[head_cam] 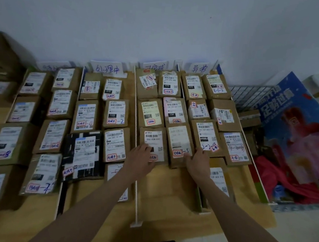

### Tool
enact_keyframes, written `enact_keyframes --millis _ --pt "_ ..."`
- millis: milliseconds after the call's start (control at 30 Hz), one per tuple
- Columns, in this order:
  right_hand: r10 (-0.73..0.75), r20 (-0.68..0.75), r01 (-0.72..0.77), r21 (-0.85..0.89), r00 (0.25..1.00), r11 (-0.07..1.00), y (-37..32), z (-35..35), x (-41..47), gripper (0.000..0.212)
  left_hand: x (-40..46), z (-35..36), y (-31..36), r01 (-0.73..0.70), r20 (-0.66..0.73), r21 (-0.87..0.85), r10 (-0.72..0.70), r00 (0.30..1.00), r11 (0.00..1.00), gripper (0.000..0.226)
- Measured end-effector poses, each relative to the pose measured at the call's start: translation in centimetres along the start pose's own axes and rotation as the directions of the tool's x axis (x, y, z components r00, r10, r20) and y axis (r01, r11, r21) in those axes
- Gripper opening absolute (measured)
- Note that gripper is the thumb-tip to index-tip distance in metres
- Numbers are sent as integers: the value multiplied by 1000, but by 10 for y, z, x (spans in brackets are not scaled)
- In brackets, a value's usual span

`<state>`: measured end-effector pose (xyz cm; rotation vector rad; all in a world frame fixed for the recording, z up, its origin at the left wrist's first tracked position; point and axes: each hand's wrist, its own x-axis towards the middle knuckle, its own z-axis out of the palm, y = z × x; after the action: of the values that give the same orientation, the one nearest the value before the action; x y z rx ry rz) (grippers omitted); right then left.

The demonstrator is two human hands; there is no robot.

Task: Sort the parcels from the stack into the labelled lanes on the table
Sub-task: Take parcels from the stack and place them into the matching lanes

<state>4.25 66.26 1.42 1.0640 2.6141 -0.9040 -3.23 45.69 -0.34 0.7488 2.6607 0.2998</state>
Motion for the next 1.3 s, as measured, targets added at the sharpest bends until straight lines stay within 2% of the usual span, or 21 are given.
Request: enact_keyframes --millis 100,267,400,500,633,833,1067,1300 --pt "-79 -31 77 -43 996 996 -5 -19 -2 51 -7 -22 5 31 -14 48 -30 999 998 57" --pt "-339 -104 318 -176 935 931 -33 -59 -14 42 -31 -74 9 134 -155 127 -114 981 983 47" --pt "-568 -107 524 -279 816 805 -68 -72 -37 46 -74 -108 1 247 -299 137 -197 934 959 50" --pt "-691 -82 635 -329 718 699 -98 -64 -63 51 -115 -121 -15 332 -352 129 -270 896 934 56" --pt "-789 -15 741 -333 615 584 -134 -40 -103 53 -173 -131 -46 426 -399 105 -354 846 899 58" --pt "-857 47 807 -368 513 463 -186 -2 -157 56 -246 -145 -103 545 -445 37 -475 759 838 57" --pt "-874 74 818 -395 481 417 -251 60 -210 54 -307 -156 -187 583 -534 17 -486 692 812 54" --pt "-839 18 791 -346 543 504 -325 146 -275 51 -359 -180 -298 561 -513 60 -457 727 825 57"
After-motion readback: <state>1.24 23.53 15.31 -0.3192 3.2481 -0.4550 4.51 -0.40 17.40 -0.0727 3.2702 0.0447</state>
